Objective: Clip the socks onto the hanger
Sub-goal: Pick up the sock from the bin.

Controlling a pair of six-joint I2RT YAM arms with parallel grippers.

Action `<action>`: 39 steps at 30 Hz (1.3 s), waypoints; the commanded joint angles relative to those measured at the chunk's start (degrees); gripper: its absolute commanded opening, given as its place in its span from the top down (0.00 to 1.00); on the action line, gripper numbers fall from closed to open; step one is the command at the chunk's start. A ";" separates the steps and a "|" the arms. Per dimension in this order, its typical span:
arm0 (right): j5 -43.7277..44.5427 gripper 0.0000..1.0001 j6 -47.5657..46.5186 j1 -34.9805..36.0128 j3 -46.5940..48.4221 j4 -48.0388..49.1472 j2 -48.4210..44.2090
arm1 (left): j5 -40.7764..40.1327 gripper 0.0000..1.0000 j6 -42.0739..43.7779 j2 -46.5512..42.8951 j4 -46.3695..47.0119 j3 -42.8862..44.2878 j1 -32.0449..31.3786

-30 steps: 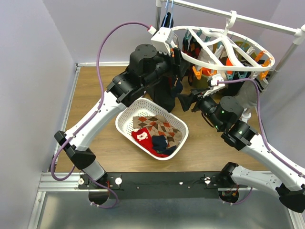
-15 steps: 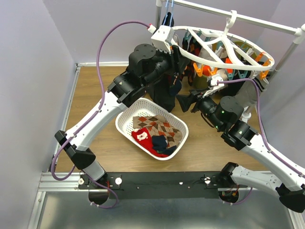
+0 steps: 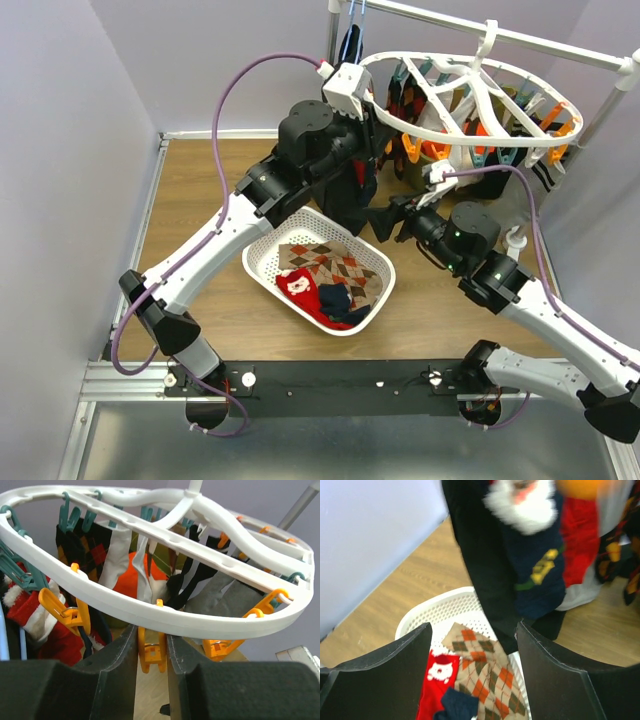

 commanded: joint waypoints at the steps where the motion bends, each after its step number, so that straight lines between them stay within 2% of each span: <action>1: -7.40 0.24 -0.45 -0.28 -1.68 -4.32 3.16 | 0.30 0.86 0.23 -0.97 1.85 -3.20 -0.22; 3: -10.64 0.24 -0.45 -0.28 -2.64 -4.95 4.48 | 0.21 0.87 0.05 -1.06 2.37 -4.60 -0.22; 4: -11.62 0.24 -0.53 -0.28 -3.00 -5.21 5.19 | 0.13 0.92 0.05 -1.15 2.72 -5.13 -0.22; 7: -16.45 0.24 -1.23 -0.37 -4.75 -5.56 8.87 | -0.05 0.94 -0.30 -1.15 3.34 -6.89 -0.22; 12: -28.83 0.26 -2.03 0.16 -4.23 -6.44 20.80 | 0.21 1.00 -0.91 -0.45 3.34 -7.59 -0.22; 14: -29.82 0.28 -2.64 1.12 -3.45 -6.97 24.16 | 0.21 1.00 -1.00 -0.36 3.08 -7.59 -0.22; 19: -26.66 0.31 -2.12 2.62 -2.83 -7.23 30.32 | 0.21 1.00 -1.18 -0.01 2.29 -7.42 -0.22; 26: -24.47 0.35 1.22 5.25 -1.42 -9.78 34.19 | -0.14 1.00 -1.18 0.34 0.97 -7.07 -0.22; 39: -12.17 0.48 7.64 7.89 2.01 -9.43 43.25 | 0.12 1.00 -1.18 0.52 0.09 -7.07 -0.22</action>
